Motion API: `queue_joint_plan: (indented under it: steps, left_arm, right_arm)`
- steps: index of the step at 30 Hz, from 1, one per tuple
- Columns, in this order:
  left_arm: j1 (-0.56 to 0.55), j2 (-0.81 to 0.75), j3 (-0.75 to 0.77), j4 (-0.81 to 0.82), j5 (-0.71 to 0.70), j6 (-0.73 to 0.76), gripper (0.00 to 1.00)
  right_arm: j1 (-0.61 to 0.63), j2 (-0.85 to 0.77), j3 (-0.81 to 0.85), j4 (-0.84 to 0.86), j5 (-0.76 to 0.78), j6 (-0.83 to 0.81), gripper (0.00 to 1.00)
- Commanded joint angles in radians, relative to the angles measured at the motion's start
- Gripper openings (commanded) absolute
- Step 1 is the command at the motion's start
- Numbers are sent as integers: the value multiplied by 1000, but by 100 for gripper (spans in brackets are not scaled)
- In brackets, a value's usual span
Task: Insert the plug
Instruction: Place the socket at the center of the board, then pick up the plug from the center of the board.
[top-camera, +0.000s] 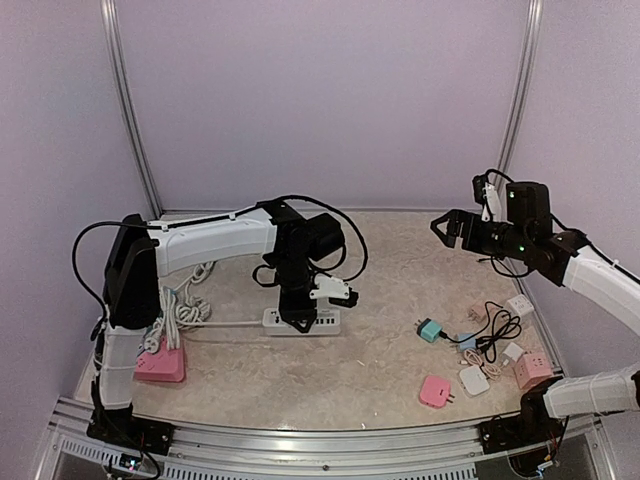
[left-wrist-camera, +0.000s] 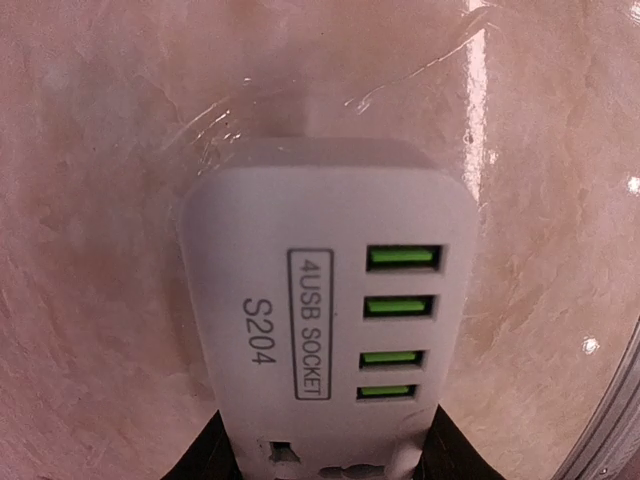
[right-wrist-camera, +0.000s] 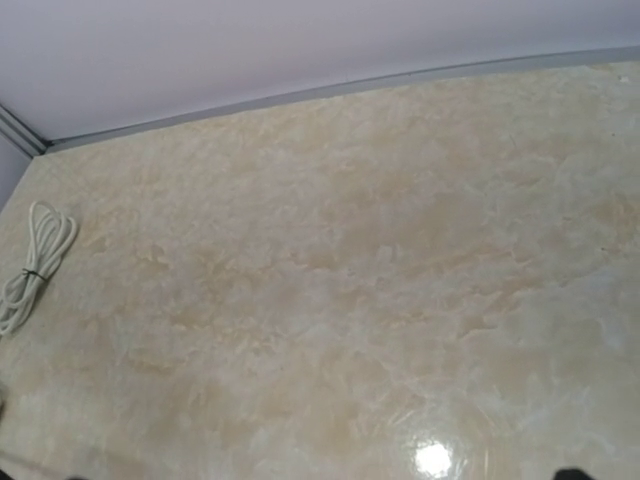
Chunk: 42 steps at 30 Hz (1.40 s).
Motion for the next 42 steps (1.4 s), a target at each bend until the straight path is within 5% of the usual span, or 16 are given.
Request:
queue_joint_plan:
  steps: [1, 4, 12, 18, 27, 31, 35, 42]
  left_arm:
    - [-2, 5, 50, -13, -17, -28, 33]
    - [-7, 19, 64, -26, -29, -17, 62]
    - [4, -5, 68, -40, 11, -22, 83]
    - [81, -113, 153, -93, 122, -38, 83]
    - [457, -376, 32, -67, 278, -139, 84]
    - [615, -491, -92, -20, 287, -155, 84]
    - [726, -597, -185, 8, 320, -147, 84]
    - [759, -712, -319, 51, 325, -105, 85]
  right_arm:
    - [15, -16, -15, -25, 18, 9, 100]
    - [15, 0, -9, -34, 19, 16, 100]
    - [15, 1, 5, -46, 11, 25, 100]
    - [15, 34, 59, -191, 110, 40, 100]
    - [-23, 179, 233, -486, 280, -94, 100]
    - [-181, 243, 298, -600, 274, 10, 96]
    - [-324, 269, 254, -640, 425, 143, 94]
    - [-520, 389, 177, -586, 397, 373, 98]
